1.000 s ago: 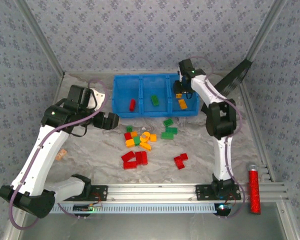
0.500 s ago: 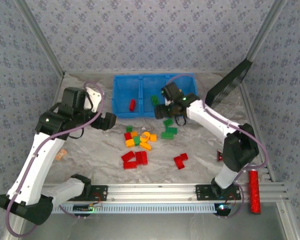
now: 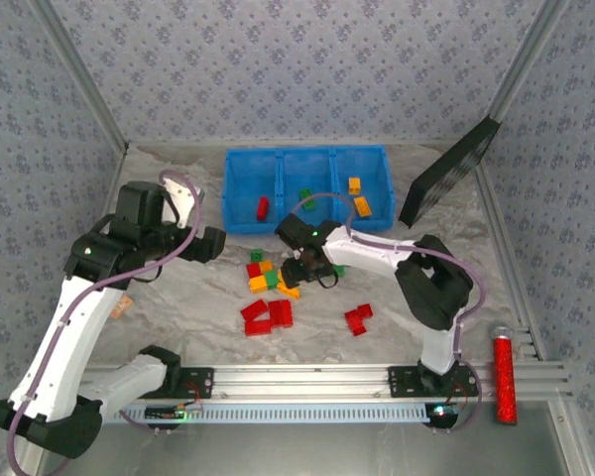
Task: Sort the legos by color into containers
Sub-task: Move the lego to the center of the table.
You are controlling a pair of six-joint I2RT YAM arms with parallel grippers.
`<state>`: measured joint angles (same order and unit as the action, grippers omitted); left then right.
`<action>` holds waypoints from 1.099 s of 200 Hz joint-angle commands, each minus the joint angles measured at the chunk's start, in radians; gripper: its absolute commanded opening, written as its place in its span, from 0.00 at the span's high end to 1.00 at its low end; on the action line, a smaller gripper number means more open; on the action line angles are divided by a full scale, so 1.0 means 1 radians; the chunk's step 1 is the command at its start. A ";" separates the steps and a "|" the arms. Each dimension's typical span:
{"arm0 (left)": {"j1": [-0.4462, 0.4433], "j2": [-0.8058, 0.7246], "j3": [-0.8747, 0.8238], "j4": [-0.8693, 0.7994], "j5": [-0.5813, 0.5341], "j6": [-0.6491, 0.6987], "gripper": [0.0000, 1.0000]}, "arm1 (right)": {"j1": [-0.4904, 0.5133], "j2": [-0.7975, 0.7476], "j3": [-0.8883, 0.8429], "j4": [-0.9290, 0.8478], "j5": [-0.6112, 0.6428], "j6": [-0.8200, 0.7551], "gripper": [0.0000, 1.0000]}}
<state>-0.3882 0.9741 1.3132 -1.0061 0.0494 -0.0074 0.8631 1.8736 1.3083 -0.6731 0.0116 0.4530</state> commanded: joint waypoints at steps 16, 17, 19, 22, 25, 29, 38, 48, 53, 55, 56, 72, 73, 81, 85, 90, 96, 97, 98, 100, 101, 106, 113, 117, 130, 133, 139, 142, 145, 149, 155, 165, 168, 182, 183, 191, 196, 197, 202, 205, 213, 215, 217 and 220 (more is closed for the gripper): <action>-0.001 -0.023 0.005 0.001 -0.022 0.013 0.01 | 0.008 0.044 0.040 -0.033 0.042 -0.007 0.34; -0.001 -0.023 0.006 0.001 -0.022 0.012 0.01 | 0.008 0.046 0.039 -0.034 0.043 -0.007 0.34; -0.001 -0.023 0.005 0.001 -0.022 0.012 0.01 | 0.009 0.047 0.039 -0.032 0.045 -0.007 0.34; -0.001 -0.022 0.003 0.001 -0.022 0.013 0.01 | 0.010 0.049 0.038 -0.031 0.048 -0.007 0.34; -0.001 -0.023 0.003 0.002 -0.022 0.011 0.01 | 0.010 0.051 0.039 -0.032 0.052 -0.007 0.35; -0.001 -0.023 0.004 0.002 -0.022 0.011 0.01 | 0.010 0.055 0.039 -0.032 0.056 -0.007 0.35; -0.001 -0.021 0.003 0.001 -0.022 0.011 0.01 | 0.010 0.063 0.041 -0.033 0.065 -0.009 0.36; -0.001 -0.019 0.003 0.001 -0.020 0.009 0.01 | 0.010 0.072 0.043 -0.034 0.075 -0.013 0.39; -0.001 -0.018 0.004 0.001 -0.020 0.009 0.01 | 0.010 0.076 0.042 -0.036 0.079 -0.014 0.40; -0.001 -0.018 0.003 0.001 -0.020 0.010 0.01 | 0.009 0.078 0.044 -0.036 0.081 -0.015 0.41; -0.002 -0.018 0.003 0.001 -0.020 0.009 0.01 | 0.008 0.080 0.044 -0.037 0.081 -0.015 0.41; -0.002 -0.014 0.008 0.002 -0.018 0.009 0.01 | 0.007 0.094 0.051 -0.049 0.097 -0.023 0.48; -0.002 -0.014 0.009 0.002 -0.019 0.009 0.01 | 0.007 0.094 0.052 -0.049 0.098 -0.024 0.48; -0.001 -0.011 0.009 0.002 -0.018 0.008 0.01 | 0.004 0.097 0.049 -0.048 0.102 -0.029 0.51; -0.001 -0.011 0.009 0.001 -0.016 0.009 0.01 | 0.003 0.098 0.049 -0.047 0.102 -0.031 0.53; -0.001 -0.010 0.010 0.001 -0.016 0.010 0.01 | -0.002 0.098 0.046 -0.045 0.102 -0.032 0.54; -0.001 -0.008 0.011 0.001 -0.017 0.009 0.01 | -0.007 0.099 0.044 -0.043 0.102 -0.035 0.55; -0.001 -0.008 0.011 0.001 -0.017 0.009 0.01 | -0.008 0.099 0.043 -0.044 0.102 -0.035 0.55; -0.001 -0.008 0.011 0.001 -0.017 0.009 0.01 | -0.009 0.099 0.043 -0.044 0.102 -0.036 0.55; -0.001 -0.007 0.012 0.001 -0.017 0.008 0.01 | -0.011 0.099 0.043 -0.043 0.102 -0.036 0.55; -0.001 -0.007 0.012 0.001 -0.017 0.008 0.01 | -0.012 0.100 0.042 -0.043 0.102 -0.036 0.55; -0.001 -0.005 0.012 0.002 -0.017 0.008 0.01 | -0.018 0.101 0.041 -0.043 0.103 -0.037 0.56; -0.001 -0.002 0.012 0.002 -0.016 0.007 0.01 | -0.025 0.101 0.037 -0.043 0.105 -0.037 0.56; -0.001 -0.002 0.013 0.002 -0.016 0.006 0.01 | -0.030 0.101 0.035 -0.042 0.106 -0.037 0.56; -0.001 0.003 0.014 0.002 -0.013 0.003 0.01 | -0.044 0.098 0.029 -0.033 0.107 -0.041 0.56; -0.001 0.003 0.014 0.001 -0.011 0.003 0.01 | -0.048 0.098 0.028 -0.030 0.106 -0.043 0.56; -0.001 0.004 0.014 0.003 -0.010 0.001 0.01 | -0.054 0.095 0.026 -0.020 0.105 -0.046 0.55; -0.001 0.005 0.014 0.004 -0.010 0.000 0.01 | -0.055 0.094 0.026 -0.017 0.103 -0.047 0.54; -0.001 0.006 0.012 0.004 -0.010 0.000 0.01 | -0.057 0.092 0.025 -0.011 0.101 -0.049 0.53; -0.001 0.007 0.013 0.004 -0.010 -0.001 0.01 | -0.060 0.090 0.025 -0.007 0.098 -0.052 0.52; -0.001 0.009 0.014 0.005 -0.008 -0.003 0.01 | -0.063 0.088 0.028 0.006 0.088 -0.058 0.50; -0.001 0.014 0.016 0.005 -0.007 -0.005 0.01 | -0.065 0.088 0.033 0.025 0.072 -0.069 0.47; -0.001 0.016 0.015 0.004 -0.007 -0.005 0.01 | -0.065 0.090 0.035 0.029 0.067 -0.070 0.46; -0.001 0.023 0.018 0.004 -0.004 -0.006 0.01 | -0.066 0.101 0.050 0.041 0.047 -0.076 0.43; -0.001 0.024 0.018 0.004 -0.004 -0.006 0.01 | -0.066 0.102 0.050 0.042 0.046 -0.076 0.43; -0.001 0.027 0.019 0.005 -0.003 -0.007 0.01 | -0.066 0.113 0.058 0.046 0.041 -0.078 0.41; -0.001 0.029 0.020 0.006 -0.002 -0.008 0.01 | -0.066 0.119 0.062 0.048 0.039 -0.079 0.40; -0.001 0.029 0.020 0.006 -0.001 -0.008 0.01 | -0.066 0.121 0.063 0.049 0.038 -0.079 0.39; -0.001 0.032 0.022 0.005 -0.001 -0.008 0.01 | -0.067 0.126 0.067 0.052 0.036 -0.080 0.39; -0.001 0.034 0.023 0.004 -0.001 -0.008 0.01 | -0.068 0.129 0.070 0.054 0.033 -0.080 0.38; -0.001 0.037 0.026 0.003 0.001 -0.008 0.01 | -0.069 0.137 0.074 0.061 0.026 -0.082 0.38; -0.001 0.038 0.026 0.002 0.001 -0.008 0.01 | -0.071 0.138 0.075 0.062 0.025 -0.083 0.38; -0.001 0.038 0.027 0.001 0.001 -0.008 0.01 | -0.071 0.138 0.075 0.063 0.022 -0.083 0.38; -0.001 0.040 0.027 0.001 0.001 -0.008 0.01 | -0.071 0.140 0.076 0.066 0.019 -0.085 0.38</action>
<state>-0.3882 1.0065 1.3132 -1.0061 0.0368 -0.0113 0.7967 1.9598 1.3666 -0.6247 0.0566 0.3870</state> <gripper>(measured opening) 0.989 0.619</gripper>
